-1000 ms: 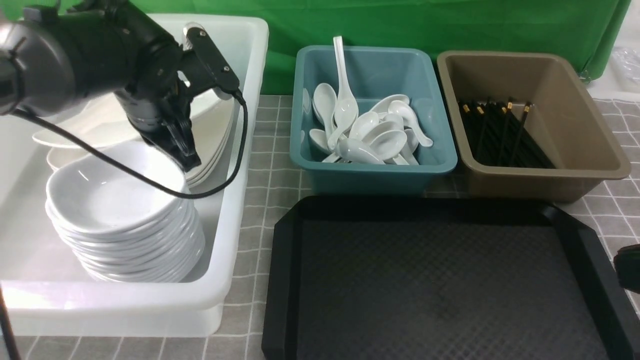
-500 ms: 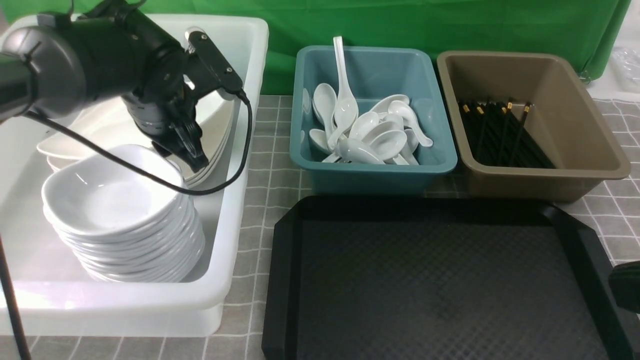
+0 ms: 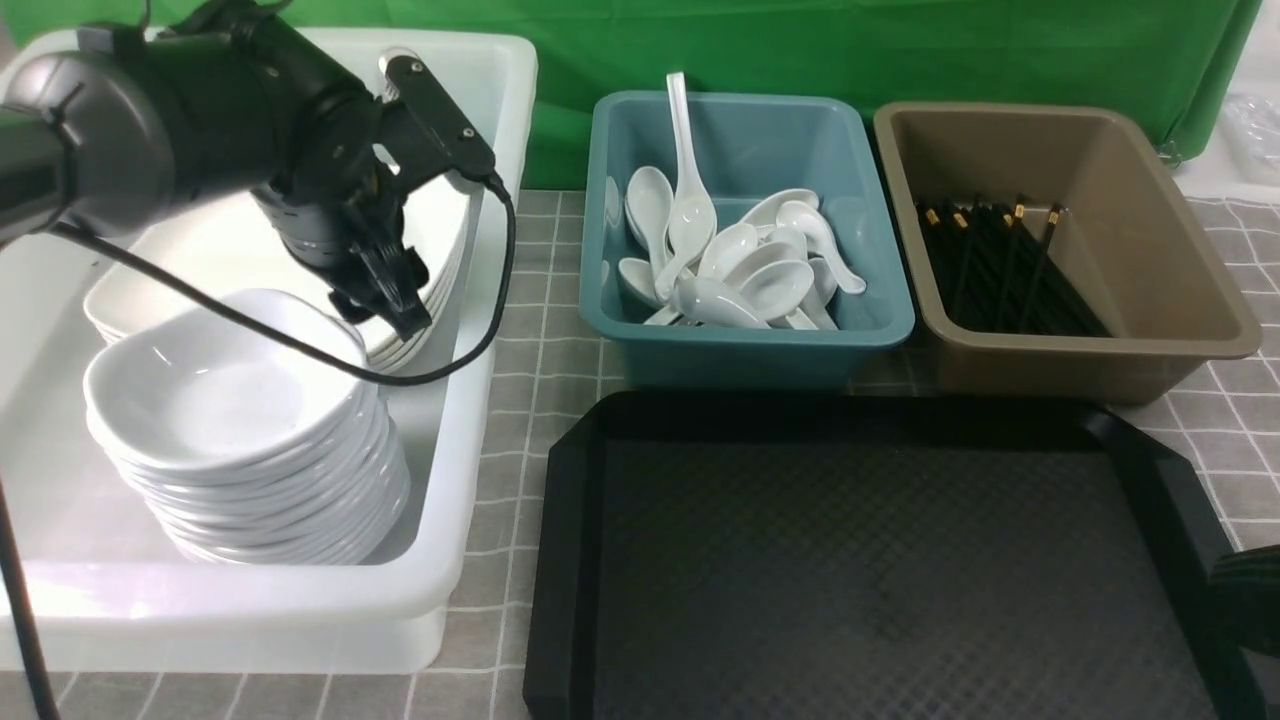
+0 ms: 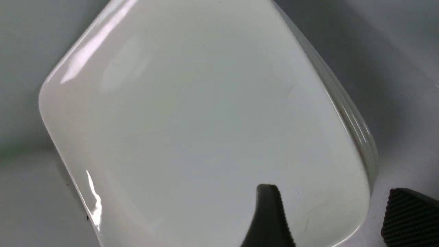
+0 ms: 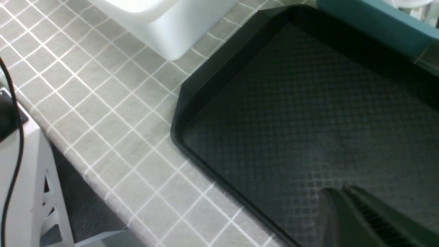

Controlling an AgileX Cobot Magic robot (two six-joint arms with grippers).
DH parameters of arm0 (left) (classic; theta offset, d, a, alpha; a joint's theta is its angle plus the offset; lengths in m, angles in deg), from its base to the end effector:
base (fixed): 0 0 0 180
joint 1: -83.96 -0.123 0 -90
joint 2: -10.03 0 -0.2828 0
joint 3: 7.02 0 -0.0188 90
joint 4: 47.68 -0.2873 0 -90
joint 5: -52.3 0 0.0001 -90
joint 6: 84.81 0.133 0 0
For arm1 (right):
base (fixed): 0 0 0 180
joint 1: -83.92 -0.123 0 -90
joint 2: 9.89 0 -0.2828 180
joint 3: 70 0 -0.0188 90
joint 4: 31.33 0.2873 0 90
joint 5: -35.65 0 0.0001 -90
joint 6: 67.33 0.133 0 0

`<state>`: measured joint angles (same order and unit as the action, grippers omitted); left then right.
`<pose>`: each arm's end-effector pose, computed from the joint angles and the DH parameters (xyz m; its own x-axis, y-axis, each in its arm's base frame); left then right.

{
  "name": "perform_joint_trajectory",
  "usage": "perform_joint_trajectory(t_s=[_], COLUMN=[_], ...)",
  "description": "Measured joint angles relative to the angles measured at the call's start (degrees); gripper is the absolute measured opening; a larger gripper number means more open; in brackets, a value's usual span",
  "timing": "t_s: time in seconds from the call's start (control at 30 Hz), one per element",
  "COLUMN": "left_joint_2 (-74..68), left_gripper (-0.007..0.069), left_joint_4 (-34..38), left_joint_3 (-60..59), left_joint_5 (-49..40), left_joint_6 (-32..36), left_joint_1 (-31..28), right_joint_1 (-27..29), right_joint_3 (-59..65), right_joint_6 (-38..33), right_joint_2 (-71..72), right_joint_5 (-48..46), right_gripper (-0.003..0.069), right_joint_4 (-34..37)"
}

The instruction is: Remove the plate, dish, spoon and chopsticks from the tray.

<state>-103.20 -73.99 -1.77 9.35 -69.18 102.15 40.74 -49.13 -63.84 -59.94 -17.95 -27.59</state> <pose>0.4477 -0.1048 0.2047 -0.5703 0.7705 -0.2849 0.5851 0.6244 0.5175 0.1361 0.1373 0.3762 -0.4817 -0.3158 -0.8175 -0.6703 0.7336 0.1116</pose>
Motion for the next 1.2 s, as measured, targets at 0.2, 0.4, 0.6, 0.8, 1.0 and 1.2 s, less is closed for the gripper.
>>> perform_joint_trajectory(t_s=[0.2, 0.4, 0.6, 0.8, 1.0, 1.2], left_joint_2=[5.2, 18.5, 38.2, 59.1, 74.9, 82.7], left_gripper=[0.0402, 0.0151, 0.0010, 0.0003, 0.0003, 0.0003], left_joint_4=[5.3, 22.5, 43.7, 63.7, 72.1, 64.1], left_joint_3=[0.0, -0.5, -10.7, -30.8, -46.4, -51.9], left_joint_5=[0.5, 2.4, 11.2, 20.1, 25.5, 25.2], left_joint_6=[0.0, 1.1, 12.9, 28.3, 34.3, 35.1], left_joint_1=[0.0, 0.0, 0.1, 0.1, 0.1, 0.1], right_joint_1=[0.0, 0.0, 0.0, 0.0, 0.0, 0.0], right_joint_3=[0.0, 0.0, 0.0, 0.0, 0.0, 0.0], right_joint_6=[-0.2, -0.9, -1.1, 0.9, 1.9, 2.1], right_joint_2=[0.0, 0.0, 0.0, 0.0, 0.0, 0.0], right_joint_5=[0.0, 0.0, 0.0, 0.1, 0.1, 1.2], right_gripper=[0.0045, 0.0055, 0.0059, 0.0059, 0.0069, 0.0091], right_joint_4=[0.6, 0.7, 0.5, -1.0, -0.8, -0.7])
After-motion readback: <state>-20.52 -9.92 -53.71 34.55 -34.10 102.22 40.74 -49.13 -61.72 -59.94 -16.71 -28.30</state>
